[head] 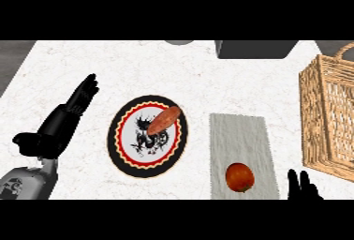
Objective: Pick the tomato from the placemat and place it in the basket
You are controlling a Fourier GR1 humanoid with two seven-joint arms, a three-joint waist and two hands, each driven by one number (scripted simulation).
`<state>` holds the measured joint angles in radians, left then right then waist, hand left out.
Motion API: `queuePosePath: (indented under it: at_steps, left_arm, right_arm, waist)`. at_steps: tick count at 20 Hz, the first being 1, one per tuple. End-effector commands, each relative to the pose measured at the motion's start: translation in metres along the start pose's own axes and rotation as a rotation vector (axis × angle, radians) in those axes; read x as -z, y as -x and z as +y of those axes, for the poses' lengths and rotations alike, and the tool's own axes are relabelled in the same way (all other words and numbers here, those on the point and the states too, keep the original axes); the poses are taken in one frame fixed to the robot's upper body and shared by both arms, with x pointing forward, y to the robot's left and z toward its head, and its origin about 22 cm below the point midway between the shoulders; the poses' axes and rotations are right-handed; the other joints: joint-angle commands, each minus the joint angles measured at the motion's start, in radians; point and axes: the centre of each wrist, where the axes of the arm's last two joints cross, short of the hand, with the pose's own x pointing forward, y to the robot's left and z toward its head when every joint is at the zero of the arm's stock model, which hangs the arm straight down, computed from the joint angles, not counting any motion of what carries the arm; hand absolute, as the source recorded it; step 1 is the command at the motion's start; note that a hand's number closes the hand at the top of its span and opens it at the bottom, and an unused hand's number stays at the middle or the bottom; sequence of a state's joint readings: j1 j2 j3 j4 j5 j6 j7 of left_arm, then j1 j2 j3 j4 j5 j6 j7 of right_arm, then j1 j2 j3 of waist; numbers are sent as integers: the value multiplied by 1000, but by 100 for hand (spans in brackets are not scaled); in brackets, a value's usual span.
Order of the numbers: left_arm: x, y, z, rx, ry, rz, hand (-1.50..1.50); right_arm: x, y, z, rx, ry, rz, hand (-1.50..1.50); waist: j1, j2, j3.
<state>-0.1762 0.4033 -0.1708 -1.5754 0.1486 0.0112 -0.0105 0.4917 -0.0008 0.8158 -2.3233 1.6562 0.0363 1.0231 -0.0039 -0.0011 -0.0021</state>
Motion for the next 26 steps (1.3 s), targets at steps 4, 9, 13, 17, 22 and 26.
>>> queuePosePath:
  at_steps: [4,9,13,17,22,26]
  left_arm:
    - [2,12,0,0,6,13,0]
    - [5,17,1,-10,9,16,0]
    - [0,-6,19,3,-7,9,0]
    - [11,2,-4,-6,-5,-3,0]
    - [-7,0,5,4,-1,8,0]
    - [-4,7,16,5,-1,2,0]
  right_arm:
    - [14,-16,34,47,34,24,-150]
    - [30,18,40,37,65,-4,-150]
    - [40,8,75,14,74,17,-150]
    - [72,16,75,33,92,7,-150]
    - [38,9,70,43,66,-48,-150]
    - [35,1,90,78,66,-82,-150]
  waist:
    - [2,2,2]
    - [-2,1,2]
    - [3,0,2]
    - [1,2,2]
    - [2,0,2]
    - [2,0,2]
